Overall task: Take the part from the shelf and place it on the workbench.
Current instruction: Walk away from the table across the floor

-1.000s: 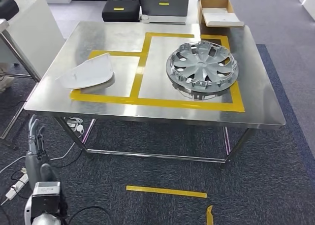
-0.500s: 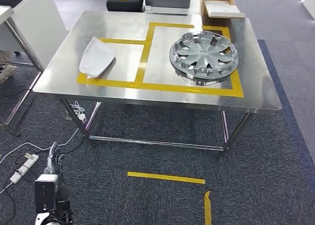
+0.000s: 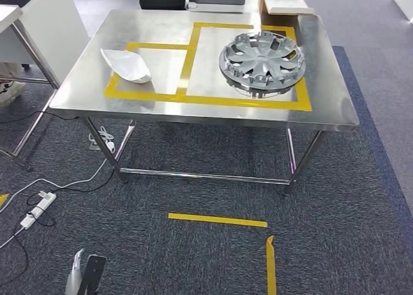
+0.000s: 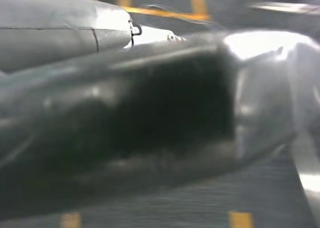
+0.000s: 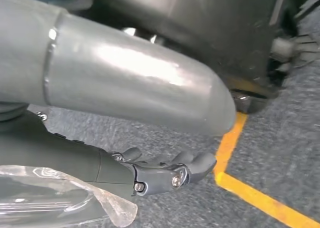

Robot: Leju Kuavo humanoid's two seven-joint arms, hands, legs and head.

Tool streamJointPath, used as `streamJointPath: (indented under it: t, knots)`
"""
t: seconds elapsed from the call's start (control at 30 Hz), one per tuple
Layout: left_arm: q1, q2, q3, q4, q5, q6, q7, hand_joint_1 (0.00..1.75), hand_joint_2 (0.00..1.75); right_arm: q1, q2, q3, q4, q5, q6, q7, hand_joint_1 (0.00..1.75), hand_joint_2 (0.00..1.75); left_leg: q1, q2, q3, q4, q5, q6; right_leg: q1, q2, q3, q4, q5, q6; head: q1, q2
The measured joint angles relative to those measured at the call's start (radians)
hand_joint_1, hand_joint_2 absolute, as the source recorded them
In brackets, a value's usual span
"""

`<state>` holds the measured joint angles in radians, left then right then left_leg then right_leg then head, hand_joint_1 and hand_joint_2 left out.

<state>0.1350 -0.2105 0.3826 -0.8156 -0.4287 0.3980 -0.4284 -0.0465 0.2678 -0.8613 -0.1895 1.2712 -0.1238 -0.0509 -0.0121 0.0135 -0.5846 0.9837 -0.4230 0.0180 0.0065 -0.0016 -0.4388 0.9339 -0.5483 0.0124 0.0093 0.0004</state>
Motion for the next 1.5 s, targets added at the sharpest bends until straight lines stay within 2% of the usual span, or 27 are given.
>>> streamJointPath:
  t: [0.03, 0.1, 0.17, 0.23, 0.27, 0.4, 0.43, 0.53, 0.6, 0.67, 0.73, 0.77, 0.8, 0.83, 0.87, 0.93, 1.0, 1.03, 1.07, 1.13, 1.2, 1.27, 1.3, 1.33, 1.4, 1.43, 1.5]
  knots:
    - [-0.017, 0.007, 0.024, 0.077, -0.011, 0.024, -0.002, 0.00, 0.00, 0.000, -0.002, 0.002, 0.000, 0.008, 0.003, 0.006, 0.00, 0.00, 0.001, -0.001, -0.004, 0.010, -0.011, -0.006, -0.001, -0.001, -0.002, -0.001, 0.004, -0.009, -0.001, 0.000]
    - [-0.041, 0.017, 0.059, 0.198, -0.022, 0.047, -0.001, 0.00, 0.00, 0.000, -0.005, 0.006, 0.000, 0.016, 0.007, 0.011, 0.00, 0.00, 0.005, -0.005, -0.031, 0.089, -0.075, -0.019, -0.004, -0.004, -0.009, -0.002, 0.014, -0.025, -0.005, 0.000]
    - [-0.061, 0.024, 0.083, 0.290, -0.029, 0.055, 0.016, 0.00, 0.00, 0.001, -0.008, 0.009, 0.000, 0.022, 0.009, 0.015, 0.00, 0.00, 0.011, -0.006, -0.077, 0.230, -0.159, -0.029, -0.003, -0.008, -0.018, 0.000, 0.021, -0.030, -0.008, 0.000]
    - [-0.074, 0.028, 0.094, 0.339, -0.034, 0.058, 0.038, 0.00, 0.00, 0.002, -0.009, 0.012, 0.000, 0.027, 0.008, 0.019, 0.00, 0.00, 0.015, -0.006, -0.102, 0.317, -0.197, -0.033, -0.002, -0.012, -0.024, 0.001, 0.024, -0.030, -0.008, 0.000]
    - [-0.076, 0.028, 0.096, 0.348, -0.036, 0.057, 0.045, 0.00, 0.00, 0.002, -0.010, 0.013, 0.000, 0.029, 0.008, 0.020, 0.00, 0.00, 0.016, -0.006, -0.104, 0.327, -0.200, -0.034, -0.002, -0.013, -0.024, 0.002, 0.024, -0.029, -0.008, 0.000]
    - [-0.080, 0.028, 0.099, 0.365, -0.039, 0.056, 0.062, 0.00, 0.00, 0.002, -0.010, 0.015, 0.000, 0.031, 0.008, 0.021, 0.00, 0.00, 0.017, -0.006, -0.100, 0.328, -0.195, -0.034, -0.003, -0.016, -0.026, 0.003, 0.025, -0.029, -0.008, 0.000]
    - [-0.084, 0.028, 0.103, 0.390, -0.050, 0.054, 0.105, 0.00, 0.00, 0.002, -0.011, 0.018, 0.000, 0.034, 0.005, 0.023, 0.00, 0.00, 0.018, -0.002, -0.067, 0.274, -0.163, -0.034, -0.003, -0.021, -0.024, 0.007, 0.023, -0.027, -0.008, 0.000]
    - [-0.102, 0.018, 0.110, 0.508, -0.113, 0.029, 0.326, 0.00, 0.00, -0.002, -0.012, 0.034, 0.000, 0.054, 0.006, 0.056, 0.00, 0.00, 0.013, 0.024, 0.051, 0.045, -0.070, -0.014, 0.002, -0.058, -0.025, 0.029, 0.015, -0.007, -0.007, 0.000]
    - [-0.105, 0.015, 0.110, 0.540, -0.130, -0.011, 0.373, 0.00, 0.00, -0.006, -0.013, 0.044, 0.000, 0.067, 0.012, 0.068, 0.00, 0.00, 0.014, 0.018, 0.055, 0.014, -0.068, 0.001, 0.004, -0.066, -0.036, 0.039, 0.004, 0.007, -0.006, 0.000]
    - [-0.110, 0.016, 0.110, 0.554, -0.132, -0.061, 0.376, 0.00, 0.00, -0.008, -0.013, 0.052, 0.000, 0.076, 0.012, 0.067, 0.00, 0.00, 0.018, 0.004, 0.050, 0.008, -0.061, 0.012, 0.001, -0.041, -0.071, 0.104, -0.039, 0.018, -0.003, 0.000]
    - [-0.117, 0.018, 0.110, 0.564, -0.135, -0.111, 0.374, 0.00, 0.00, -0.007, -0.014, 0.061, 0.000, 0.084, 0.012, 0.065, 0.00, 0.00, 0.016, -0.010, 0.042, 0.008, -0.056, 0.019, -0.002, -0.011, -0.141, 0.244, -0.102, 0.022, -0.001, 0.000]
    - [-0.118, 0.019, 0.109, 0.568, -0.140, -0.130, 0.372, 0.00, 0.00, -0.006, -0.015, 0.066, 0.000, 0.088, 0.013, 0.065, 0.00, 0.00, 0.015, -0.018, 0.038, 0.008, -0.053, 0.021, -0.002, -0.006, -0.174, 0.307, -0.120, 0.023, -0.002, 0.000]
    - [-0.119, 0.020, 0.108, 0.570, -0.149, -0.142, 0.369, 0.00, 0.00, -0.004, -0.017, 0.070, 0.000, 0.092, 0.013, 0.065, 0.00, 0.00, 0.014, -0.026, 0.036, 0.008, -0.051, 0.022, -0.002, -0.003, -0.192, 0.338, -0.118, 0.022, -0.002, 0.000]
    - [-0.120, 0.021, 0.106, 0.572, -0.159, -0.148, 0.366, 0.00, 0.00, -0.004, -0.018, 0.074, 0.000, 0.096, 0.015, 0.065, 0.00, 0.00, 0.013, -0.036, 0.035, 0.008, -0.049, 0.022, -0.002, 0.000, -0.191, 0.330, -0.098, 0.020, -0.002, 0.000]
    - [-0.121, 0.023, 0.103, 0.574, -0.171, -0.148, 0.365, 0.00, 0.00, -0.004, -0.019, 0.078, 0.000, 0.101, 0.017, 0.064, 0.00, 0.00, 0.012, -0.046, 0.035, 0.008, -0.047, 0.022, -0.002, 0.006, -0.170, 0.281, -0.061, 0.017, -0.002, 0.000]
    - [-0.128, 0.025, 0.095, 0.576, -0.194, -0.145, 0.372, 0.00, 0.00, -0.004, -0.021, 0.087, 0.000, 0.110, 0.022, 0.060, 0.00, 0.00, 0.010, -0.068, 0.033, 0.010, -0.043, 0.017, -0.005, 0.049, -0.104, 0.138, 0.008, 0.009, -0.002, 0.000]
    - [-0.137, 0.027, 0.085, 0.577, -0.213, -0.143, 0.381, 0.00, 0.00, -0.005, -0.023, 0.097, 0.000, 0.115, 0.026, 0.056, 0.00, 0.00, 0.009, -0.089, 0.024, 0.014, -0.037, 0.008, -0.007, 0.087, -0.065, 0.053, 0.028, 0.004, -0.003, 0.000]
    - [-0.140, 0.028, 0.080, 0.578, -0.219, -0.142, 0.384, 0.00, 0.00, -0.005, -0.024, 0.101, 0.000, 0.117, 0.027, 0.056, 0.00, 0.00, 0.009, -0.100, 0.018, 0.015, -0.033, 0.002, -0.007, 0.089, -0.061, 0.043, 0.025, 0.002, -0.003, 0.000]
    - [-0.141, 0.029, 0.076, 0.579, -0.225, -0.141, 0.386, 0.00, 0.00, -0.006, -0.024, 0.103, 0.000, 0.117, 0.028, 0.054, 0.00, 0.00, 0.011, -0.110, 0.013, 0.015, -0.029, -0.004, -0.007, 0.079, -0.060, 0.042, 0.027, -0.001, -0.003, 0.000]
    - [-0.140, 0.032, 0.069, 0.582, -0.236, -0.139, 0.391, 0.00, 0.00, -0.006, -0.024, 0.106, 0.000, 0.113, 0.028, 0.051, 0.00, 0.00, 0.012, -0.094, -0.001, 0.035, -0.041, -0.014, -0.010, 0.054, -0.057, 0.037, 0.035, -0.011, -0.005, 0.000]
    - [-0.141, 0.034, 0.061, 0.585, -0.246, -0.139, 0.395, 0.00, 0.00, -0.004, -0.024, 0.106, 0.000, 0.108, 0.028, 0.048, 0.00, 0.00, 0.012, -0.051, -0.041, 0.125, -0.097, -0.022, -0.012, 0.024, -0.058, 0.033, 0.040, -0.017, -0.012, 0.000]
    - [-0.144, 0.035, 0.052, 0.586, -0.258, -0.141, 0.401, 0.00, 0.00, -0.002, -0.025, 0.106, 0.000, 0.099, 0.028, 0.045, 0.00, 0.00, 0.016, -0.031, -0.099, 0.260, -0.164, -0.031, -0.010, -0.009, -0.060, 0.033, 0.039, -0.019, -0.015, 0.000]
    - [-0.144, 0.035, 0.048, 0.587, -0.266, -0.145, 0.409, 0.00, 0.00, -0.001, -0.025, 0.106, 0.000, 0.091, 0.026, 0.042, 0.00, 0.00, 0.018, -0.027, -0.115, 0.302, -0.177, -0.034, -0.009, -0.024, -0.062, 0.034, 0.039, -0.019, -0.015, 0.000]
    - [-0.142, 0.037, 0.042, 0.589, -0.276, -0.151, 0.419, 0.00, 0.00, -0.001, -0.025, 0.105, 0.000, 0.081, 0.024, 0.038, 0.00, 0.00, 0.019, -0.024, -0.113, 0.308, -0.171, -0.036, -0.009, -0.038, -0.063, 0.034, 0.038, -0.018, -0.015, 0.000]
    - [-0.139, 0.042, 0.032, 0.591, -0.291, -0.163, 0.439, 0.00, 0.00, -0.003, -0.025, 0.104, 0.000, 0.059, 0.020, 0.029, 0.00, 0.00, 0.021, -0.010, -0.051, 0.203, -0.112, -0.035, -0.009, -0.060, -0.061, 0.034, 0.037, -0.016, -0.015, 0.000]
    - [-0.138, 0.045, 0.027, 0.591, -0.295, -0.167, 0.445, 0.00, 0.00, -0.003, -0.025, 0.102, 0.000, 0.052, 0.019, 0.026, 0.00, 0.00, 0.019, 0.013, -0.009, 0.127, -0.085, -0.033, -0.007, -0.070, -0.059, 0.034, 0.035, -0.013, -0.015, 0.000]
    - [-0.140, 0.051, 0.020, 0.592, -0.300, -0.171, 0.449, 0.00, 0.00, -0.004, -0.025, 0.098, 0.000, 0.045, 0.019, 0.025, 0.00, 0.00, 0.013, 0.046, 0.040, 0.028, -0.059, -0.021, -0.002, -0.087, -0.057, 0.037, 0.031, -0.005, -0.014, 0.000]
